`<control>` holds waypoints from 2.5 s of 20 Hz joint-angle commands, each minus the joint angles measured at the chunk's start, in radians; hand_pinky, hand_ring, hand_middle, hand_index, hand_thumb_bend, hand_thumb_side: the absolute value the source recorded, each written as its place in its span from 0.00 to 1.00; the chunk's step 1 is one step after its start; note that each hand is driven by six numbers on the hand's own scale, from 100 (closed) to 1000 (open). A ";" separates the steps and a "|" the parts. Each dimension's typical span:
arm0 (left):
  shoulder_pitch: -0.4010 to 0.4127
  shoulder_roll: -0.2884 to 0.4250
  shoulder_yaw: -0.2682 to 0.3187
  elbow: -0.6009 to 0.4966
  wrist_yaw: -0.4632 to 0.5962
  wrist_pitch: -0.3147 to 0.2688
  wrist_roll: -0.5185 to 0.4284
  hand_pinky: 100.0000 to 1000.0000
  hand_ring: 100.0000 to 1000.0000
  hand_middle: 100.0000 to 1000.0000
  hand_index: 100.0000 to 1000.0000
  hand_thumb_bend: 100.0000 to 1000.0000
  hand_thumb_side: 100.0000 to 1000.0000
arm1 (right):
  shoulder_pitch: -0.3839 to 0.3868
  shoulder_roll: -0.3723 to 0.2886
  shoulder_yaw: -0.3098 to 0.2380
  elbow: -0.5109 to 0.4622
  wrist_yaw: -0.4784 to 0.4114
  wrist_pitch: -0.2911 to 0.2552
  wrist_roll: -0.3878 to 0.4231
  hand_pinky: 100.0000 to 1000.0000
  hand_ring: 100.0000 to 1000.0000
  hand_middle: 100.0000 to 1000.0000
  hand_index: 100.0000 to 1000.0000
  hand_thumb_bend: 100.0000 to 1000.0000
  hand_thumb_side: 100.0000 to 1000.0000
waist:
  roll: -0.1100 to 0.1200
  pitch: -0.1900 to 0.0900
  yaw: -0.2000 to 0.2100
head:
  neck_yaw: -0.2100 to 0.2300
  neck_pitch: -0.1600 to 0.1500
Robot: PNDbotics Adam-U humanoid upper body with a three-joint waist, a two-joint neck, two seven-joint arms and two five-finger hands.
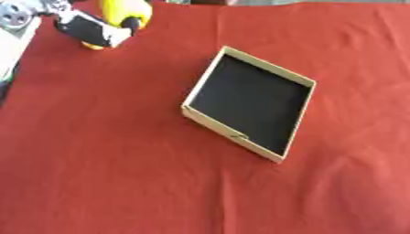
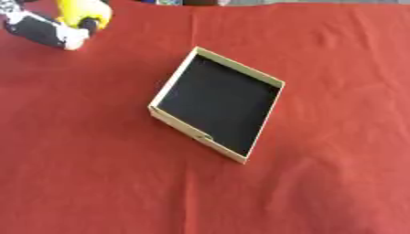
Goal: Pick up objects on the table and place them in the box.
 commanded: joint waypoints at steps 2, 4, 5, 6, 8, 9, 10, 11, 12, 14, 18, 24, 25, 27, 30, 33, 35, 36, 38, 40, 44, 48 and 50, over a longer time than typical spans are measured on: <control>0.000 -0.080 -0.034 -0.037 -0.048 -0.015 -0.038 0.70 0.59 0.54 0.73 0.00 0.00 | -0.010 -0.048 -0.019 -0.021 0.005 -0.023 -0.029 0.91 0.88 0.75 0.82 0.00 0.50 | -0.007 -0.033 -0.005 | 0.007 0.008; 0.003 -0.131 -0.050 -0.015 -0.096 -0.029 -0.039 0.70 0.59 0.54 0.73 0.00 0.00 | -0.007 -0.057 -0.023 -0.021 0.012 -0.036 -0.040 0.91 0.88 0.75 0.82 0.00 0.50 | -0.010 -0.035 -0.009 | 0.014 0.011; 0.006 -0.156 -0.056 0.000 -0.122 -0.037 -0.035 0.70 0.59 0.54 0.73 0.00 0.00 | -0.005 -0.060 -0.025 -0.021 0.014 -0.041 -0.044 0.91 0.88 0.75 0.82 0.00 0.50 | -0.012 -0.035 -0.011 | 0.018 0.011; 0.008 -0.175 -0.060 0.015 -0.145 -0.045 -0.028 0.70 0.59 0.54 0.73 0.00 0.00 | -0.003 -0.063 -0.026 -0.021 0.017 -0.045 -0.048 0.91 0.88 0.75 0.82 0.00 0.50 | -0.012 -0.035 -0.012 | 0.020 0.011; 0.016 -0.213 -0.066 0.041 -0.183 -0.057 -0.012 0.70 0.58 0.54 0.73 0.00 0.00 | 0.001 -0.068 -0.029 -0.021 0.022 -0.050 -0.054 0.91 0.88 0.76 0.82 0.00 0.50 | -0.013 -0.035 -0.017 | 0.024 0.009; 0.022 -0.231 -0.069 0.054 -0.199 -0.061 -0.005 0.70 0.58 0.54 0.73 0.00 0.00 | 0.004 -0.070 -0.030 -0.021 0.025 -0.053 -0.057 0.91 0.88 0.76 0.82 0.00 0.50 | -0.013 -0.034 -0.019 | 0.026 0.008; 0.028 -0.246 -0.071 0.066 -0.211 -0.065 0.002 0.70 0.58 0.53 0.73 0.00 0.00 | 0.005 -0.071 -0.031 -0.021 0.027 -0.054 -0.059 0.91 0.88 0.76 0.82 0.00 0.50 | -0.012 -0.034 -0.020 | 0.026 0.007; 0.034 -0.260 -0.071 0.077 -0.224 -0.067 0.008 0.70 0.58 0.53 0.73 0.00 0.00 | 0.007 -0.072 -0.031 -0.021 0.028 -0.054 -0.060 0.91 0.88 0.76 0.82 0.00 0.49 | -0.012 -0.034 -0.022 | 0.026 0.006; 0.038 -0.273 -0.070 0.087 -0.235 -0.066 0.015 0.70 0.58 0.53 0.72 0.00 0.00 | 0.008 -0.071 -0.030 -0.021 0.030 -0.054 -0.059 0.91 0.88 0.76 0.82 0.00 0.50 | -0.011 -0.034 -0.024 | 0.026 0.004; 0.044 -0.299 -0.063 0.102 -0.255 -0.060 0.037 0.70 0.58 0.52 0.72 0.00 0.00 | 0.008 -0.066 -0.029 -0.021 0.030 -0.052 -0.058 0.91 0.88 0.76 0.82 0.00 0.50 | -0.010 -0.034 -0.027 | 0.026 0.001; 0.035 -0.334 -0.043 0.136 -0.323 -0.007 0.108 0.69 0.56 0.51 0.72 0.00 0.00 | 0.006 -0.050 -0.027 -0.021 0.025 -0.041 -0.052 0.91 0.88 0.76 0.82 0.00 0.50 | -0.009 -0.037 -0.037 | 0.031 0.001; 0.037 -0.384 -0.036 0.199 -0.354 0.030 0.173 0.71 0.57 0.52 0.73 0.00 0.00 | -0.008 -0.032 -0.027 -0.021 0.012 -0.034 -0.054 0.91 0.88 0.76 0.82 0.00 0.50 | -0.011 -0.039 -0.058 | 0.046 -0.003; 0.040 -0.387 -0.036 0.207 -0.354 0.030 0.173 0.74 0.62 0.56 0.78 0.00 0.03 | -0.008 -0.031 -0.027 -0.021 0.011 -0.033 -0.053 0.91 0.88 0.76 0.82 0.00 0.50 | -0.010 -0.039 -0.060 | 0.046 -0.003; 0.045 -0.389 -0.036 0.219 -0.351 0.025 0.165 0.82 0.75 0.70 0.87 0.00 0.12 | -0.007 -0.029 -0.028 -0.021 0.010 -0.030 -0.052 0.91 0.88 0.75 0.82 0.00 0.50 | -0.007 -0.039 -0.061 | 0.046 -0.003; 0.048 -0.388 -0.039 0.223 -0.361 0.002 0.132 0.94 0.87 0.81 0.94 0.16 0.26 | -0.006 -0.025 -0.028 -0.021 0.009 -0.024 -0.050 0.91 0.88 0.75 0.82 0.00 0.51 | -0.005 -0.039 -0.062 | 0.043 -0.003; 0.053 -0.387 -0.037 0.223 -0.380 -0.025 0.097 1.00 0.93 0.85 0.97 0.33 0.32 | -0.005 -0.021 -0.027 -0.021 0.007 -0.022 -0.046 0.91 0.88 0.75 0.82 0.00 0.51 | -0.006 -0.038 -0.061 | 0.041 -0.003; 0.056 -0.386 -0.034 0.223 -0.391 -0.036 0.086 1.00 0.95 0.87 0.98 0.40 0.34 | -0.003 -0.018 -0.026 -0.021 0.006 -0.018 -0.043 0.91 0.88 0.75 0.82 0.00 0.51 | -0.006 -0.038 -0.059 | 0.041 -0.003; 0.056 -0.385 -0.031 0.222 -0.396 -0.040 0.085 1.00 0.96 0.87 0.98 0.41 0.33 | -0.002 -0.016 -0.025 -0.021 0.006 -0.016 -0.041 0.91 0.88 0.75 0.82 0.00 0.51 | -0.006 -0.039 -0.058 | 0.041 -0.002; 0.057 -0.383 -0.027 0.217 -0.398 -0.044 0.090 1.00 0.95 0.86 0.98 0.42 0.33 | -0.001 -0.013 -0.024 -0.021 0.005 -0.012 -0.037 0.91 0.88 0.75 0.82 0.00 0.51 | -0.006 -0.039 -0.056 | 0.040 -0.002; 0.056 -0.377 -0.022 0.208 -0.390 -0.043 0.100 0.99 0.94 0.85 0.97 0.40 0.32 | -0.001 -0.013 -0.024 -0.021 0.004 -0.010 -0.034 0.91 0.88 0.75 0.82 0.00 0.51 | -0.005 -0.040 -0.054 | 0.039 -0.002; 0.051 -0.341 0.005 0.151 -0.331 -0.015 0.122 0.98 0.92 0.83 0.95 0.28 0.25 | 0.003 -0.020 -0.029 -0.021 0.001 -0.013 -0.040 0.91 0.88 0.75 0.82 0.00 0.51 | -0.002 -0.045 -0.049 | 0.034 0.000; 0.051 -0.235 0.054 0.009 -0.161 0.049 0.114 0.96 0.89 0.80 0.93 0.17 0.20 | 0.011 -0.033 -0.042 -0.021 0.001 -0.019 -0.065 0.91 0.88 0.75 0.82 0.00 0.51 | 0.007 -0.052 -0.036 | 0.017 0.003; 0.057 -0.148 0.088 -0.068 -0.068 0.097 0.112 0.95 0.88 0.80 0.92 0.18 0.16 | 0.020 -0.042 -0.047 -0.021 0.006 -0.019 -0.073 0.91 0.88 0.75 0.82 0.00 0.51 | 0.014 -0.055 -0.025 | 0.003 0.005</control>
